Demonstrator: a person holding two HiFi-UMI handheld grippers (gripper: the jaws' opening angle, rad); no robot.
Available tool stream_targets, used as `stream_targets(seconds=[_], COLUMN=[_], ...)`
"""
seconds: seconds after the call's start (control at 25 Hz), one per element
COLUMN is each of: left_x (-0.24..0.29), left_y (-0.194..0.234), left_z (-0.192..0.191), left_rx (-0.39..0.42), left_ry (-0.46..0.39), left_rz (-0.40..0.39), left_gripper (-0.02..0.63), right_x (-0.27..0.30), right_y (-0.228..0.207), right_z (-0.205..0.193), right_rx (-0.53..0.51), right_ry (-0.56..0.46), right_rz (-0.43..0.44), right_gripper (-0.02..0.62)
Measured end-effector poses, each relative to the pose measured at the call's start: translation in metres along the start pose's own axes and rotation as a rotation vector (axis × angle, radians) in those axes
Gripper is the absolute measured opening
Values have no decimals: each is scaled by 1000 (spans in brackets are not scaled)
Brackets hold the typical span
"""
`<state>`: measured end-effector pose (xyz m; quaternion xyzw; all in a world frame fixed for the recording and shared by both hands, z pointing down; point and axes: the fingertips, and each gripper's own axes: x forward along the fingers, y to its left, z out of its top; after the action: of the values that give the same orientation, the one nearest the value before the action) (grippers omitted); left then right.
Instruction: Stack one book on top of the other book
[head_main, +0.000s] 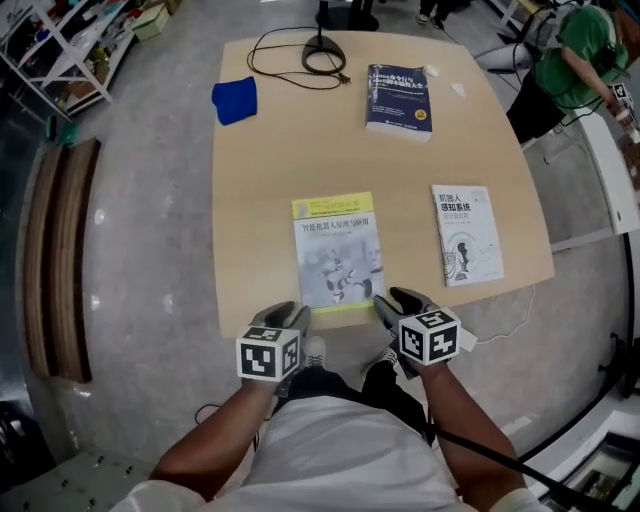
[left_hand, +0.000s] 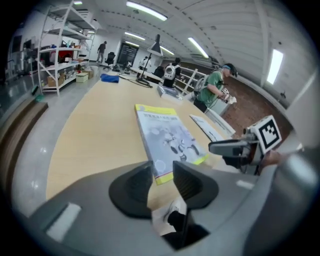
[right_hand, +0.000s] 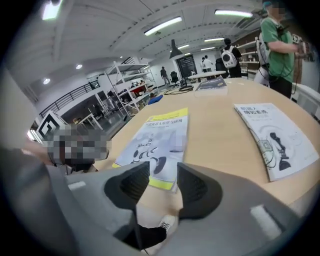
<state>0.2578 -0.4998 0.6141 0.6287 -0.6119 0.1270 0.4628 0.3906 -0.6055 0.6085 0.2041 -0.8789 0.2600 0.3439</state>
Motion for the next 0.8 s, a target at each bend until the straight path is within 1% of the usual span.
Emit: stream_targets(seconds=[0.08,0.16,0.24,0.4,0.52,0.8], left_x=[7,11,16,25,31,31], left_y=[3,3,1,-1,3,2], left_z=[-3,-5,-5,-10,-10,-15], left_rx=[-48,-95,-118,-124,-121,-110], left_ry=[9,9,10,30,34,44], left_rz=[7,9,7,16,27,11], left_gripper=[159,161,161,161,161,152], right_x=[11,17,20,27,30,27], right_y=[-1,-3,-7,-7,-5,-3], right_z=[-2,-4,-4,-13,-14,-20], right_rx=[25,27,22,37,40,4], right_ry=[20,37,47,97,105,135], right_rz=[20,19,6,24,38,56], right_gripper=[169,177,183,183,181,179])
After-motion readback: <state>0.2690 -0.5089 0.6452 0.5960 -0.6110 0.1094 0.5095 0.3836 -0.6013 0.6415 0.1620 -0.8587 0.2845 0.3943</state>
